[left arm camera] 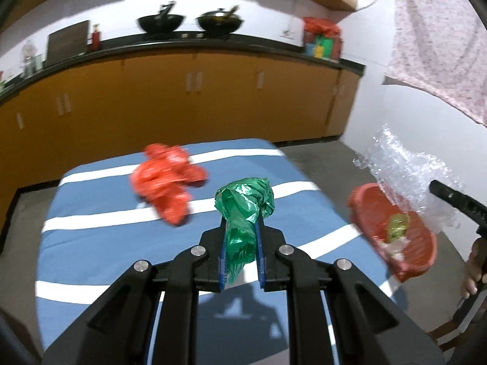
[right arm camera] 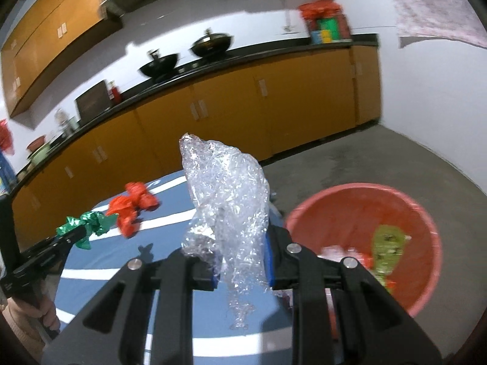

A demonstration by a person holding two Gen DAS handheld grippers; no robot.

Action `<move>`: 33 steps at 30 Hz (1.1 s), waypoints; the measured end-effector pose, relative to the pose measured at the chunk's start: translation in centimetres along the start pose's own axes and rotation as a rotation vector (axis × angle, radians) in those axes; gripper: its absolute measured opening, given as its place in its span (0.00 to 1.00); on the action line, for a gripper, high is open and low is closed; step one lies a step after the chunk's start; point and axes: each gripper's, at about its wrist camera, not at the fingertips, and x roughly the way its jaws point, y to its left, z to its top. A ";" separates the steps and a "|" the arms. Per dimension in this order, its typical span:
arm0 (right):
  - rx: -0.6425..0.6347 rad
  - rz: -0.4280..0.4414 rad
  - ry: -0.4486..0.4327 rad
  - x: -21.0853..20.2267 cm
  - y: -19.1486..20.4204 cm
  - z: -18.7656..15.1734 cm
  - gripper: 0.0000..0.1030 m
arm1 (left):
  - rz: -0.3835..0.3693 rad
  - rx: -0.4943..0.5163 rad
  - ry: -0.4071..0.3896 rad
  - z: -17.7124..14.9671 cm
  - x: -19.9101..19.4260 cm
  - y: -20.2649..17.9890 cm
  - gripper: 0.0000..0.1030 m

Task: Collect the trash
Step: 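Carry the green bag and bubble wrap over the basket and open both tools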

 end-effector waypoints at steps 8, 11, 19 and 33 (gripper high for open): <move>0.083 -0.120 -0.024 -2.6 -6.8 0.1 0.22 | -0.144 0.036 -0.001 0.8 2.0 -8.3 0.14; 0.100 -0.147 -0.032 -3.3 -8.5 0.2 0.22 | -0.193 0.055 0.001 0.8 2.8 -11.4 0.14; 0.152 -0.200 -0.043 -3.6 -12.0 -0.2 0.22 | -0.258 0.121 0.022 0.9 4.8 -16.7 0.14; 0.192 -0.225 -0.023 -1.1 -14.7 -0.4 0.22 | -0.333 0.176 0.086 -0.4 8.4 -21.3 0.14</move>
